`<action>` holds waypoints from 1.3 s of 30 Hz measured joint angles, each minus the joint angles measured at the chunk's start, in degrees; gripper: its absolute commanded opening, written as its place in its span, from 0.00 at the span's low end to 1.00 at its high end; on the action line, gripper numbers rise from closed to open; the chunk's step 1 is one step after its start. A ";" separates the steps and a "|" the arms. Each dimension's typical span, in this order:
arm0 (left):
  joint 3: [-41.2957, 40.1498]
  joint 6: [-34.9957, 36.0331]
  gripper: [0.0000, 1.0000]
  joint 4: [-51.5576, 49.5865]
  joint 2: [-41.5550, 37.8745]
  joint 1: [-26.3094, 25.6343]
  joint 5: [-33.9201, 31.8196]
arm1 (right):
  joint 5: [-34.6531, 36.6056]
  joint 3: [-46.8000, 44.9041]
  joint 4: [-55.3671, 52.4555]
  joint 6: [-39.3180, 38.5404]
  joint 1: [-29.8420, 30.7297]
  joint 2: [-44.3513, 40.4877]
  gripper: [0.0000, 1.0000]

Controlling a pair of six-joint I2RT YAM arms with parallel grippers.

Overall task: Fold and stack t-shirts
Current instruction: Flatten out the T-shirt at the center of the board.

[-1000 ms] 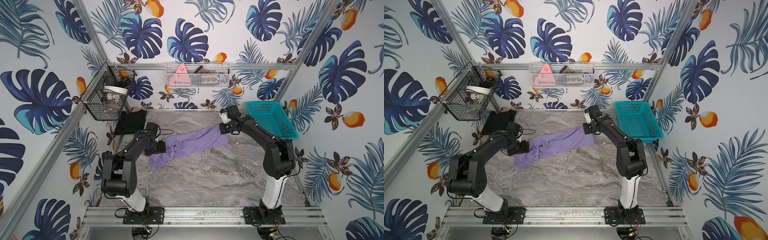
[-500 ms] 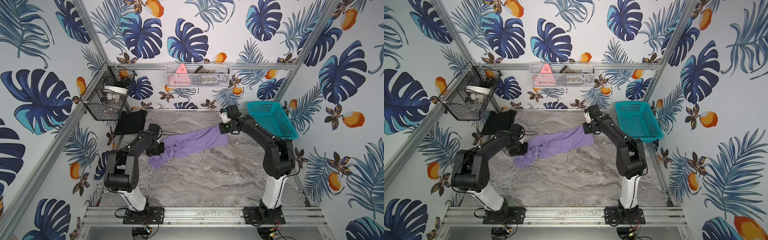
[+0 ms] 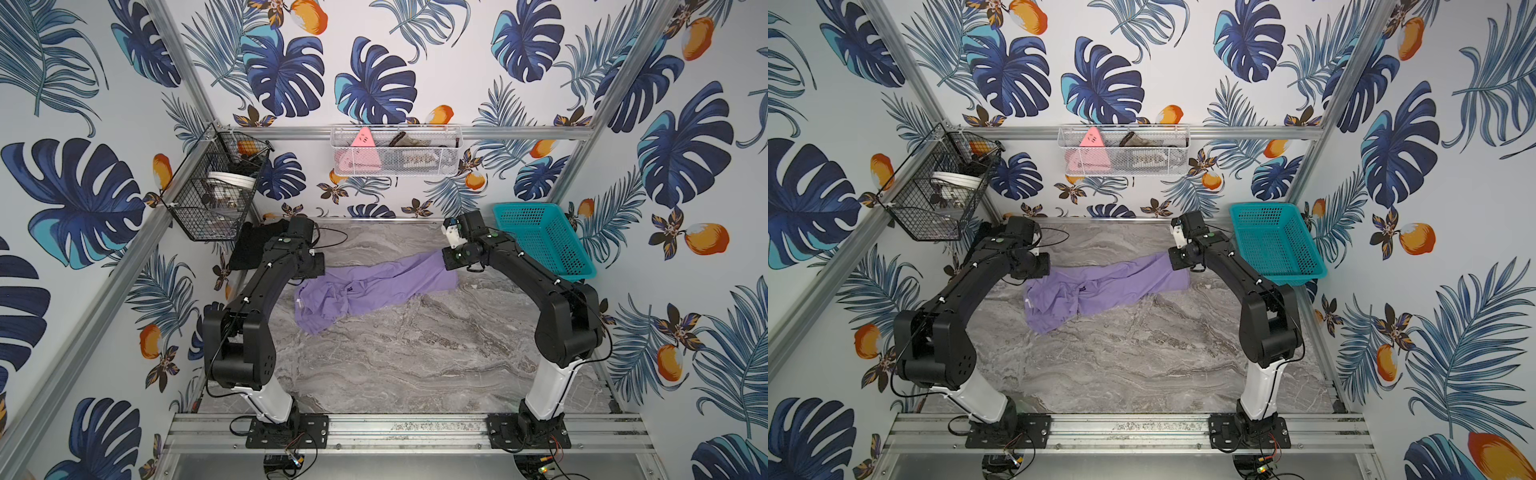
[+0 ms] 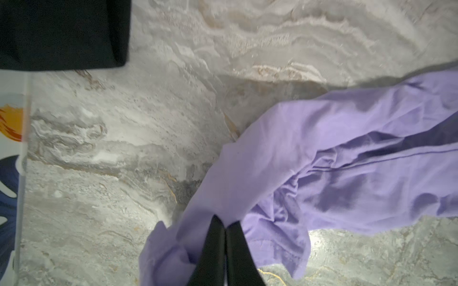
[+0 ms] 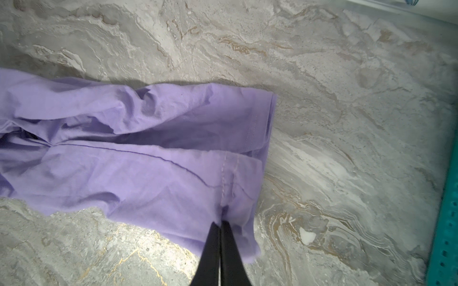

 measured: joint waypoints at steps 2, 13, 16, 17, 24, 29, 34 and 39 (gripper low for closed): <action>3.02 0.63 0.00 -0.52 0.26 0.04 -0.79 | 0.15 0.52 -0.85 -0.20 -0.17 -1.95 0.00; 18.60 1.51 0.00 -0.94 10.34 0.55 -7.98 | -1.73 -2.45 -9.55 0.74 -1.75 -15.32 0.00; 22.14 2.51 0.00 -0.85 13.05 0.55 -10.19 | -2.60 -4.87 -10.95 1.53 -2.86 -18.14 0.00; 22.75 2.54 0.00 -0.70 13.57 0.55 -10.84 | -2.60 -5.60 -11.30 1.68 -3.67 -18.80 0.00; 17.73 2.73 0.85 -0.50 13.90 0.46 -10.91 | -3.50 -10.88 -12.11 3.39 -7.48 -22.08 0.00; 12.09 2.69 0.99 -0.39 11.82 -2.21 -11.78 | -4.46 -11.37 -12.07 3.96 -8.02 -21.90 0.00; 5.33 1.14 0.99 0.11 5.70 -3.17 -10.62 | -5.20 -10.56 -11.93 4.61 -8.22 -20.65 0.00; -6.95 -1.22 0.99 0.68 1.38 -4.28 -2.23 | -5.66 -10.16 -11.82 4.85 -8.22 -19.65 0.00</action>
